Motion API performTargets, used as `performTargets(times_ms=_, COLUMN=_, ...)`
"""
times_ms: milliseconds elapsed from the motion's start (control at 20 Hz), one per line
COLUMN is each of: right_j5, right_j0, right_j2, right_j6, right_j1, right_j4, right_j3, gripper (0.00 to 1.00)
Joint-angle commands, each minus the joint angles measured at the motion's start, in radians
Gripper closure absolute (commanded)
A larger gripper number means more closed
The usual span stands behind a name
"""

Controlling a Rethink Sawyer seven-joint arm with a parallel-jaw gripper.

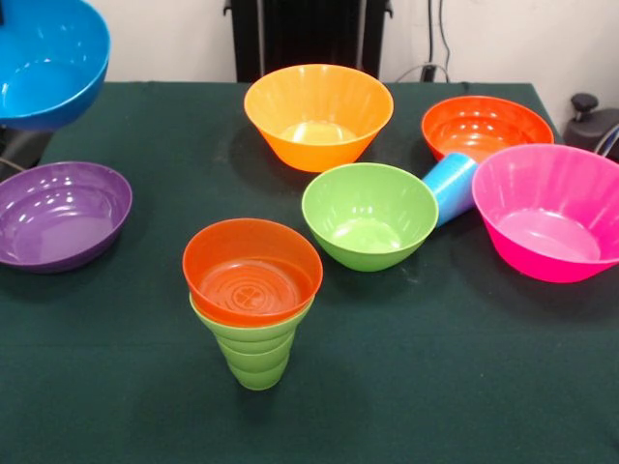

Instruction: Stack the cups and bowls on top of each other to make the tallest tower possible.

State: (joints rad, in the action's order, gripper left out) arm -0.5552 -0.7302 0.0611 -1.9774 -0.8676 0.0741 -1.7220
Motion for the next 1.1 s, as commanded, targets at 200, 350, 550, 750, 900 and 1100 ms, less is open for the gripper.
performTargets(times_ms=200, right_j5=-0.039, right_j0=0.028, right_j2=-0.027, right_j6=-0.003, right_j1=0.023, right_j4=-0.072, right_j3=0.077, gripper=1.00)
performTargets(times_ms=350, right_j5=-0.077, right_j0=0.009, right_j2=-0.009, right_j6=-0.010, right_j1=0.091, right_j4=-0.076, right_j3=0.198, gripper=1.00)
performTargets(times_ms=550, right_j5=-0.112, right_j0=0.000, right_j2=0.010, right_j6=-0.036, right_j1=0.171, right_j4=-0.064, right_j3=0.334, gripper=1.00)
performTargets(times_ms=750, right_j5=-0.132, right_j0=0.002, right_j2=0.017, right_j6=-0.049, right_j1=0.225, right_j4=-0.048, right_j3=0.417, gripper=1.00)
performTargets(times_ms=900, right_j5=-0.131, right_j0=0.016, right_j2=0.022, right_j6=-0.070, right_j1=0.264, right_j4=-0.032, right_j3=0.466, gripper=1.00)
performTargets(times_ms=1100, right_j5=-0.155, right_j0=0.056, right_j2=0.053, right_j6=-0.126, right_j1=0.324, right_j4=-0.013, right_j3=0.556, gripper=1.00)
